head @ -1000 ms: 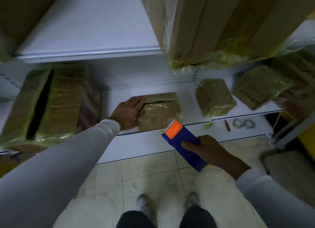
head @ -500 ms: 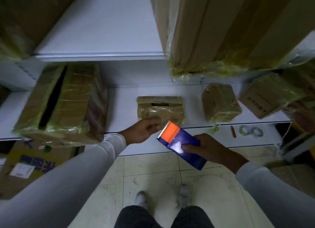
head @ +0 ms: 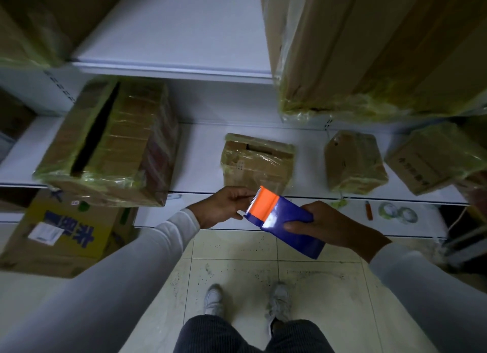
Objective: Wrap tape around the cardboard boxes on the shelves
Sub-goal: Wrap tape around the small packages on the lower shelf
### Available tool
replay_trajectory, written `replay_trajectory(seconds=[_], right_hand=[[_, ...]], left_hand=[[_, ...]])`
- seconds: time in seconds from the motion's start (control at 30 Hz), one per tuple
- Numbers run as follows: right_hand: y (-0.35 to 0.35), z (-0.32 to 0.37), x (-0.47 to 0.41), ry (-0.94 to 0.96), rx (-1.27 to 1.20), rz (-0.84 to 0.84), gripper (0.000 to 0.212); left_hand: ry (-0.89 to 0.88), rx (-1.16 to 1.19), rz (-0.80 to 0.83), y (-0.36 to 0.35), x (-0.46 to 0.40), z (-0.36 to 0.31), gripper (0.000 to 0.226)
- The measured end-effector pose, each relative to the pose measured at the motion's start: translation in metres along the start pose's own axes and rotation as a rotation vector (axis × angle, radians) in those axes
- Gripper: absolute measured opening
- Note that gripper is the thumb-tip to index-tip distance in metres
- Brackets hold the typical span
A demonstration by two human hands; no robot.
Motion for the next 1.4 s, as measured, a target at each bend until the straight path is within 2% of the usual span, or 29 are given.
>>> replay_trajectory(seconds=[0.2, 0.4, 0.47, 0.6, 0.73, 0.83, 1.0, 1.17, 1.33, 1.4], right_hand=[[-0.008, 0.001, -0.001, 0.004, 0.033, 0.058, 0.018], [-0.004, 0.007, -0.001, 0.028, 0.047, 0.08, 0.014], [0.001, 0.011, -0.003, 0.039, 0.046, 0.099, 0.019], [0.015, 0.009, -0.007, 0.028, 0.081, 0.106, 0.045], [0.023, 0.003, -0.002, 0.021, 0.095, 0.086, 0.039], [0.023, 0.0, -0.001, 0.003, 0.114, 0.06, 0.03], [0.023, -0.001, -0.004, -0.009, 0.137, 0.07, 0.025], [0.022, 0.004, -0.007, -0.013, 0.019, 0.071, 0.018], [0.044, -0.002, 0.002, -0.058, -0.074, 0.042, 0.037], [0.057, -0.012, 0.009, -0.088, -0.086, 0.002, 0.065]], left_hand=[[-0.012, 0.015, 0.07, -0.003, 0.006, 0.009, 0.026], [-0.09, -0.13, -0.031, 0.009, 0.003, 0.004, 0.019], [-0.122, -0.16, -0.062, 0.012, 0.001, 0.001, 0.02], [-0.16, -0.107, -0.121, 0.021, 0.001, -0.007, 0.029], [-0.17, -0.075, -0.163, 0.035, 0.006, -0.011, 0.021], [-0.134, -0.031, -0.164, 0.031, 0.004, -0.011, 0.024], [-0.103, -0.052, -0.109, 0.024, -0.001, -0.018, 0.018], [-0.25, -0.11, -0.203, 0.035, -0.014, -0.031, 0.02], [-0.348, -0.179, -0.257, 0.072, -0.028, -0.064, 0.024], [-0.377, -0.211, -0.303, 0.093, -0.032, -0.077, 0.026]])
Point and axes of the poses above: each hand's wrist, its own x-axis away from the middle knuckle, its own y-axis out of the back of the hand, z = x × y, the point moved 5 cm from there along -x, towards the middle knuckle, and after that the axes turned 14 degrees about x, right-handed, at the moved point
